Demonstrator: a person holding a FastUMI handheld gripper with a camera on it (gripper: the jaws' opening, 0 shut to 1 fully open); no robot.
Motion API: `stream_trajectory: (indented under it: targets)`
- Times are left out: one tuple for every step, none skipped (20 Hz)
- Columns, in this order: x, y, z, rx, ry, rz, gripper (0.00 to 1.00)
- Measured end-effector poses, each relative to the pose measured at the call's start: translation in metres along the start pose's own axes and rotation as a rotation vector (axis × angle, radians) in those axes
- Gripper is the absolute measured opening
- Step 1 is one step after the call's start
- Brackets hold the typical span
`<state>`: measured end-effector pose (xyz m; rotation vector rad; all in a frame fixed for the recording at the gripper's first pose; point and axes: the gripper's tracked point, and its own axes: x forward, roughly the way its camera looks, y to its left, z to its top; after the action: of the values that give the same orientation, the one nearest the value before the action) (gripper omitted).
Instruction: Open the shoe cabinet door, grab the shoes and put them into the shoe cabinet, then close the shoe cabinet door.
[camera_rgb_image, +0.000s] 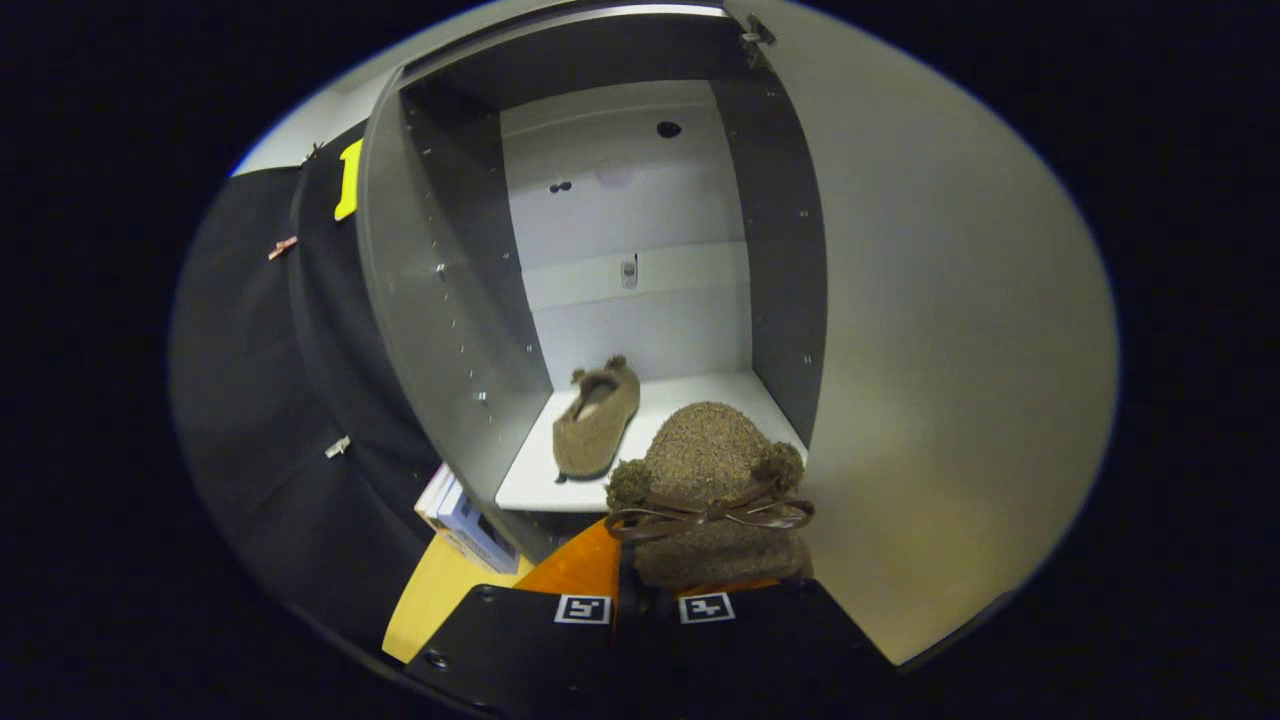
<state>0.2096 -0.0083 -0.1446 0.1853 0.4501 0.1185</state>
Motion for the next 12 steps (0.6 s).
stream_trajectory:
  targets:
    - [0.017, -0.002, 0.01, -0.001, -0.003, -0.004, 0.1]
    - [0.031, -0.005, 0.019, -0.001, -0.006, -0.01, 0.1]
    - [0.047, -0.008, 0.03, -0.011, -0.014, -0.015, 0.1]
    - [0.065, -0.012, 0.036, -0.024, -0.015, -0.026, 0.1]
    - [0.083, -0.015, 0.038, -0.035, -0.012, -0.034, 0.1]
    - [0.099, -0.018, 0.039, -0.042, -0.005, -0.038, 0.1]
    - [0.114, -0.019, 0.042, -0.051, -0.01, -0.037, 0.1]
    - [0.13, -0.021, 0.041, -0.057, 0.001, -0.038, 0.1]
    - [0.144, -0.021, 0.041, -0.057, 0.008, -0.034, 0.1]
    - [0.158, -0.02, 0.041, -0.056, 0.012, -0.037, 0.1]
    - [0.172, -0.022, 0.04, -0.066, 0.012, -0.039, 0.1]
    - [0.186, -0.024, 0.04, -0.077, 0.015, -0.046, 0.1]
